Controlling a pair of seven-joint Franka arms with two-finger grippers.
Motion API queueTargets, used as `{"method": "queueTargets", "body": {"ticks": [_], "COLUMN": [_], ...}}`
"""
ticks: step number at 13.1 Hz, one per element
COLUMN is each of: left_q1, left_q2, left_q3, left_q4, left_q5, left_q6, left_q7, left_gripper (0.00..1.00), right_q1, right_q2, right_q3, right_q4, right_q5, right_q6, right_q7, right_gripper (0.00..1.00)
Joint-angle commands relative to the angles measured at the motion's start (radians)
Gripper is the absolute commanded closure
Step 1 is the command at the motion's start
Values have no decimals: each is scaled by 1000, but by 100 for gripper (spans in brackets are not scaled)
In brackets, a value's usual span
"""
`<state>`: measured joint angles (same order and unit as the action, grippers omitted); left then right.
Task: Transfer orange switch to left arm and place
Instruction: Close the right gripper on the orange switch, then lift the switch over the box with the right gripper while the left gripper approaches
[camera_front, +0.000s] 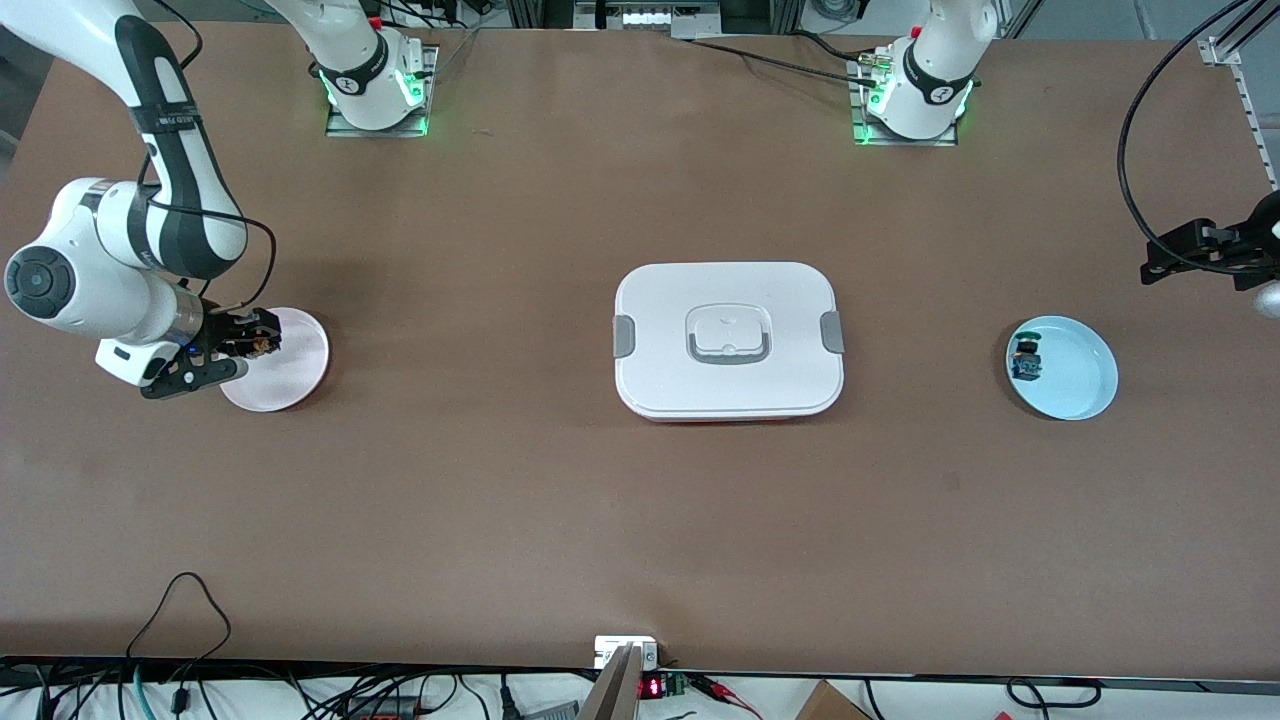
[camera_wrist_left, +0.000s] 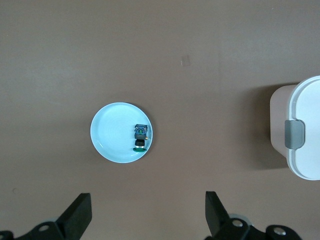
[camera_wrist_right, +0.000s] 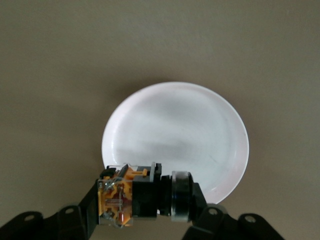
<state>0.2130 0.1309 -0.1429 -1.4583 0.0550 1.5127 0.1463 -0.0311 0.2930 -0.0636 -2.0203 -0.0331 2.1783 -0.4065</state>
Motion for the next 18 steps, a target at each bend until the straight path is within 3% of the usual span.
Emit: {"method": "queueTargets", "body": {"ticks": [1, 4, 6, 8, 10, 13, 15, 17, 18], "left_q1": [-3, 9, 5, 12, 75, 88, 89, 123, 130], "left_q2": [16, 18, 30, 51, 61, 65, 143, 173, 187], "left_q3": [0, 6, 0, 11, 16, 11, 6, 14, 10], "left_q4": [33, 52, 75, 81, 82, 69, 70, 67, 64], "left_q5": [8, -70, -84, -205, -298, -333, -389, -468, -497], "left_q6": [-5, -5, -3, -8, -12, -81, -126, -224, -262], "left_q7": [18, 18, 13, 13, 15, 22, 19, 22, 21], "left_gripper": [0, 0, 0, 0, 0, 0, 0, 0, 0], "right_q1": [54, 160, 224, 261, 295, 351, 393, 437, 469], "right_q2": [-70, -110, -135, -149, -176, -178, -180, -166, -155], "right_q3": [14, 16, 18, 18, 18, 27, 34, 41, 41], "right_q4": [20, 138, 243, 326, 341, 382, 385, 385, 385], "right_q5": [10, 48, 125, 191, 240, 477, 634, 873, 951], "right_q6": [-55, -201, -302, -372, -382, -377, -367, -328, -322], "right_q7": [-35, -37, -37, -37, -75, -248, -340, -507, -610], "right_gripper": [86, 86, 86, 86, 86, 87, 89, 89, 91]}}
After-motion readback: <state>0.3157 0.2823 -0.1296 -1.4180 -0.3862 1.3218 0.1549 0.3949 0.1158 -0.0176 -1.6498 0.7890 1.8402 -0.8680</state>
